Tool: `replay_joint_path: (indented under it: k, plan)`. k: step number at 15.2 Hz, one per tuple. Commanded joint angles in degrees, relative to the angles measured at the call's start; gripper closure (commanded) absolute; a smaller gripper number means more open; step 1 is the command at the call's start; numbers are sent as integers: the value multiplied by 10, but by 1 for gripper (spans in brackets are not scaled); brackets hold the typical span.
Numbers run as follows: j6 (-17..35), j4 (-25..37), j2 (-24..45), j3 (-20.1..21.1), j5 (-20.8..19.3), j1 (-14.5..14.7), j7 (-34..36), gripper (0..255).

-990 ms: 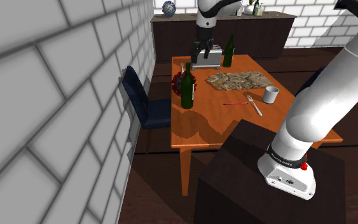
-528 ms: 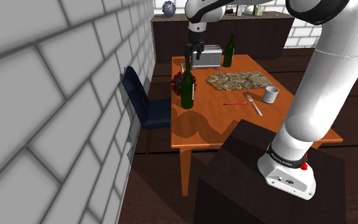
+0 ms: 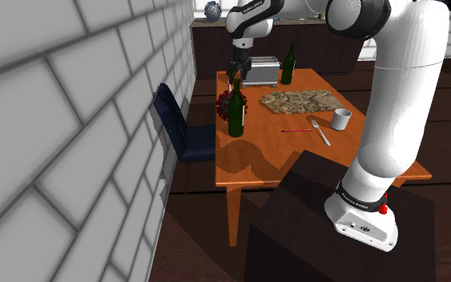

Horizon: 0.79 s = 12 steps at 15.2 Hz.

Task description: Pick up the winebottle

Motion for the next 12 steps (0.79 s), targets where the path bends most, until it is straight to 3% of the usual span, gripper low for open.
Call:
replay_joint_path:
  k: [1, 5, 6, 12]
  plan:
    - [15, -11, 4, 1, 2, 0, -2, 0]
    - [32, -23, 10, 2, 5, 0, -5, 0]
    - [31, -21, 10, 2, 5, -1, -5, 255]
    - [31, -22, 10, 2, 5, 0, -5, 255]
